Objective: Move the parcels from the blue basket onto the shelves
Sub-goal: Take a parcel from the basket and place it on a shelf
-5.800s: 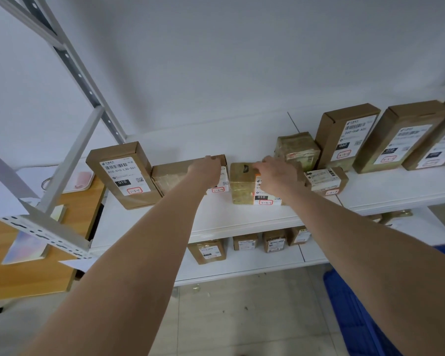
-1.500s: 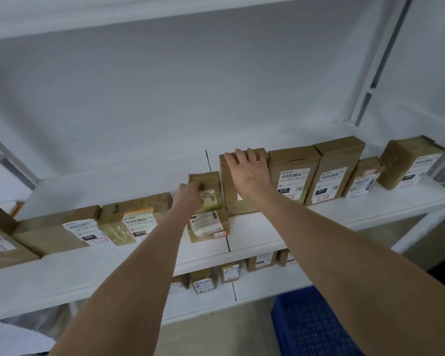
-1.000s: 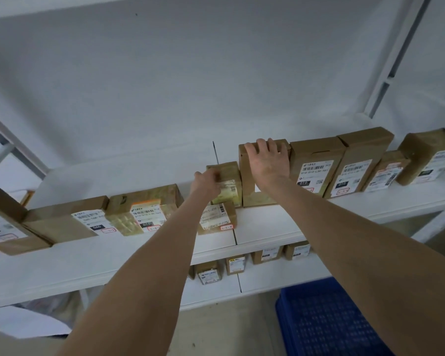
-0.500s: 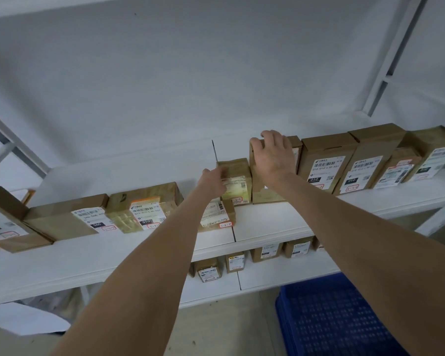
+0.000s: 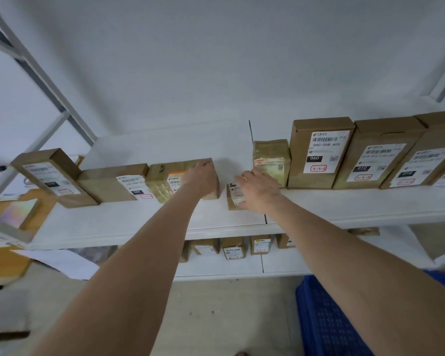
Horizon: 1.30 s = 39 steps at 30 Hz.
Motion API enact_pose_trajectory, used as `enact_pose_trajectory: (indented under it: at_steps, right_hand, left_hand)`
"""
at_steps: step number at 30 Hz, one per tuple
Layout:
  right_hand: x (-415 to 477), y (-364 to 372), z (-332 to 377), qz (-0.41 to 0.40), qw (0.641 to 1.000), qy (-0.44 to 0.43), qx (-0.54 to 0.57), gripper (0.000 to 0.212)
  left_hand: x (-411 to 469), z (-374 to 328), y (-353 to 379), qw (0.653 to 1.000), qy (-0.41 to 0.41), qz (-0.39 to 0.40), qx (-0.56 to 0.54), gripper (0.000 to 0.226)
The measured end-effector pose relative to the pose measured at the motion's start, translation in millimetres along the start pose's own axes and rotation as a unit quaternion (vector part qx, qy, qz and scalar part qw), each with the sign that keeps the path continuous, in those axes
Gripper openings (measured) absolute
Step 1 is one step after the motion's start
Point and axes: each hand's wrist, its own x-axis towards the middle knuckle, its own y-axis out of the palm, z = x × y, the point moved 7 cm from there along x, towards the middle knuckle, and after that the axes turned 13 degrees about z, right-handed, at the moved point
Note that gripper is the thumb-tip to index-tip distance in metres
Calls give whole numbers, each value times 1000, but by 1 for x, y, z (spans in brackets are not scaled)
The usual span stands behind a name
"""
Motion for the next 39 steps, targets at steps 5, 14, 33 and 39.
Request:
enact_pose_trajectory:
  at_steps: [5,14,33,39]
  right_hand:
    - [18,7,14,30,998,51,38,51]
    - [49,-12,30,30,992,79,89,56]
    - [28,-35,-26,-99,979,155,87,70]
    - [26,-21,-51,-13,970,200,135,78]
  left_hand:
    - [-3,10,-11,1000,10,-22,14,46]
    - [6,17,-23,998,-21,-27,58,32]
    - [37,-26,10,972,60,36,222,63]
    - [47,-37,15,964,48,46,257,52]
